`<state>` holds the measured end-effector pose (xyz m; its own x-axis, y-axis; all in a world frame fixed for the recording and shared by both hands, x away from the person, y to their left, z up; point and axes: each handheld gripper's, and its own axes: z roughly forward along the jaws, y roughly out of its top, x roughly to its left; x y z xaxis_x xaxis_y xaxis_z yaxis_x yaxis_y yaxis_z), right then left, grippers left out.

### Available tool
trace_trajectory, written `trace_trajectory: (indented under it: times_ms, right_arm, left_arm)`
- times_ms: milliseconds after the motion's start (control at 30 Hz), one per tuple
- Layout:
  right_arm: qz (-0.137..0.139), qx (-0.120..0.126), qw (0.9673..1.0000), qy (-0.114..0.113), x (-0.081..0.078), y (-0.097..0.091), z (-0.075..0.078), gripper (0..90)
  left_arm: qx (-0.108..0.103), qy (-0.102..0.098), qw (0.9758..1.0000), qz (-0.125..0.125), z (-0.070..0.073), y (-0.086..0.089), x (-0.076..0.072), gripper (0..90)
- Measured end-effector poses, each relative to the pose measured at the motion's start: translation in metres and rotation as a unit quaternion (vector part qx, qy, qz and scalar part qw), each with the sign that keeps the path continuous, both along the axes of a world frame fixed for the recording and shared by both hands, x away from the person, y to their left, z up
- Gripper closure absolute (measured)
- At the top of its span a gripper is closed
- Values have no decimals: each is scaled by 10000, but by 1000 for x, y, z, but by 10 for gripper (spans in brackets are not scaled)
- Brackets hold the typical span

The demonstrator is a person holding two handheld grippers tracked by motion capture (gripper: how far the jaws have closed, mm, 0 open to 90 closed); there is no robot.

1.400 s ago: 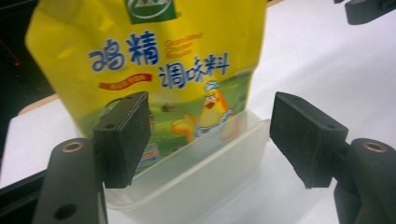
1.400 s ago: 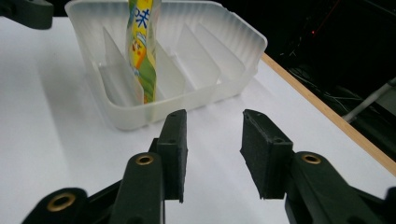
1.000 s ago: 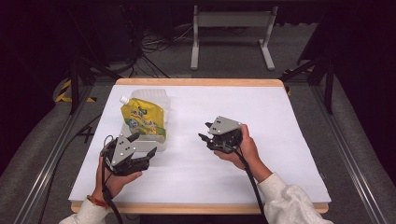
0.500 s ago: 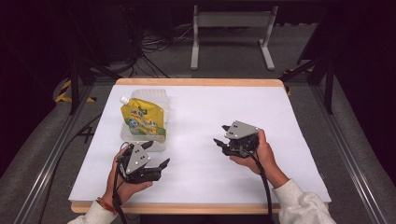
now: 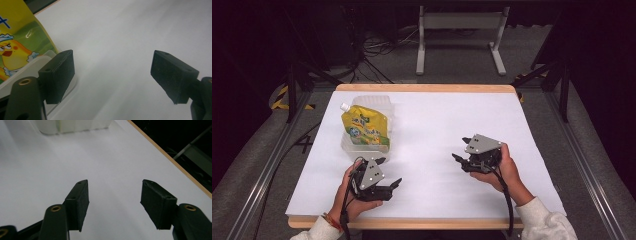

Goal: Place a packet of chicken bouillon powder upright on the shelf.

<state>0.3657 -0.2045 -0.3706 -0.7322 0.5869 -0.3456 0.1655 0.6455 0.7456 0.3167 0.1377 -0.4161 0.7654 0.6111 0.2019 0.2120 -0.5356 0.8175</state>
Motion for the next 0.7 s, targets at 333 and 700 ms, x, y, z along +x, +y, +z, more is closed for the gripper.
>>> trace_trajectory:
  times_ms: [333, 700]
  right_arm:
    - [-125, -210, 9997, 5, -9, -18, -11, 353]
    - [-311, -249, 9992, 58, -22, -46, -23, 328]
  left_arm:
    - [187, 149, 9996, -171, -8, -8, -2, 187]
    - [386, 261, 9985, -301, -14, -13, 0, 177]
